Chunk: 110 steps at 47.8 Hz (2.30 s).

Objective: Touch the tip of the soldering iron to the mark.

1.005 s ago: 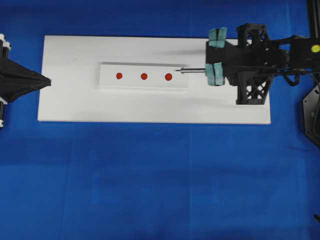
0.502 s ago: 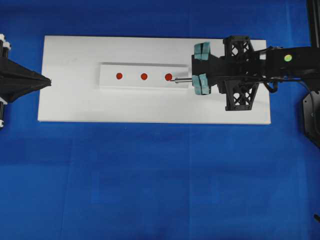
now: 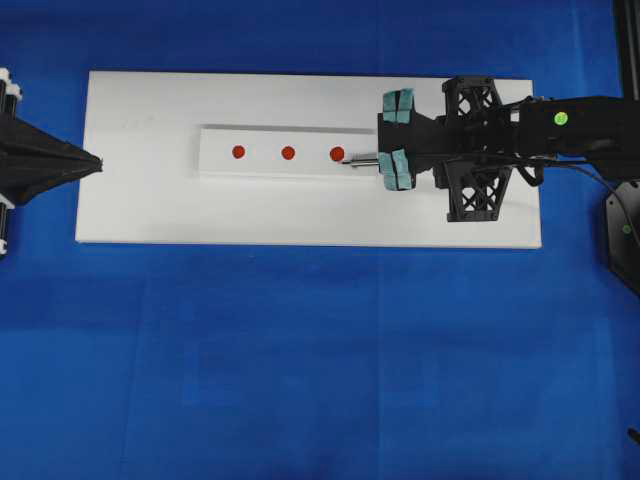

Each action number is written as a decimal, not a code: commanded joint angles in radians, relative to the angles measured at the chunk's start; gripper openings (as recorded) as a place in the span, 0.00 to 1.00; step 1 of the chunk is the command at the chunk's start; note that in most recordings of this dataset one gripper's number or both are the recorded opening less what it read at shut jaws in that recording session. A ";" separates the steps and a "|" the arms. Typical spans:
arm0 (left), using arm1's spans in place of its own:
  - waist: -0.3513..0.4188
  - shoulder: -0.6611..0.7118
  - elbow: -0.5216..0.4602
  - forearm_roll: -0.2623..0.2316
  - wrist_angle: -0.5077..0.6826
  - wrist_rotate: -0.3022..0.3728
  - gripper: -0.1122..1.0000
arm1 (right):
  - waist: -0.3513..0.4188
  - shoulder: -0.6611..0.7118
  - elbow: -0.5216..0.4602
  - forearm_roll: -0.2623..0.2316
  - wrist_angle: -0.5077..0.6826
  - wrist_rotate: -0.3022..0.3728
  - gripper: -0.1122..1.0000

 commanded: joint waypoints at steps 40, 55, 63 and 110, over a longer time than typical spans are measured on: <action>0.002 0.005 -0.009 0.002 -0.005 -0.005 0.10 | -0.018 0.014 -0.015 -0.005 -0.014 0.021 0.16; 0.002 0.005 -0.009 0.002 -0.005 -0.005 0.10 | -0.018 0.012 -0.017 -0.005 -0.014 0.021 0.16; 0.002 0.005 -0.009 0.002 -0.005 -0.005 0.10 | -0.018 0.014 -0.017 -0.005 -0.012 0.021 0.16; 0.002 0.005 -0.009 0.002 -0.005 -0.005 0.10 | -0.018 0.006 -0.028 -0.005 -0.008 0.021 0.16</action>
